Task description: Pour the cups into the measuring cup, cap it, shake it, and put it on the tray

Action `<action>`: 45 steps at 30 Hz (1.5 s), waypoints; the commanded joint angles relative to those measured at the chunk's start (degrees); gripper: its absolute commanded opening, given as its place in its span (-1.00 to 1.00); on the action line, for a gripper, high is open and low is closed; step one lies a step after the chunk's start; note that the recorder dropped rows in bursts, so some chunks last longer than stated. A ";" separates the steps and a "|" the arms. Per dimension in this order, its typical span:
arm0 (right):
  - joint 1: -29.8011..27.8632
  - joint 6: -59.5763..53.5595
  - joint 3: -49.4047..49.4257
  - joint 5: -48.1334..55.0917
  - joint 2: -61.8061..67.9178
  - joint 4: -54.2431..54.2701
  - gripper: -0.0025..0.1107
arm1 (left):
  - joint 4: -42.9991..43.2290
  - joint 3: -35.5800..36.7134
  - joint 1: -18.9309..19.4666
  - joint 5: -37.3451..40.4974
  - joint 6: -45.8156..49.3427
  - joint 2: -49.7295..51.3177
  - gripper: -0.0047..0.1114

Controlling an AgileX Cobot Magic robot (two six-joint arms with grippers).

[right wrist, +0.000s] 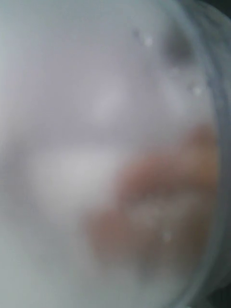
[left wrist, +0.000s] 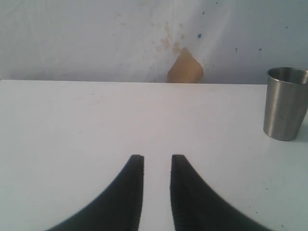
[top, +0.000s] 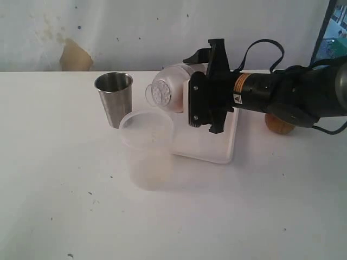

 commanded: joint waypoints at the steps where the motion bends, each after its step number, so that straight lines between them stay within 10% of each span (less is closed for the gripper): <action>1: 0.02 -3.81 -0.67 -2.54 -1.46 0.35 -0.96 | -0.68 0.28 -0.02 -0.19 0.06 -0.25 -0.56; 45: 0.02 -7.48 -3.48 -2.58 -1.10 0.35 -0.96 | -0.68 0.28 -0.02 -0.19 0.06 -0.25 -0.56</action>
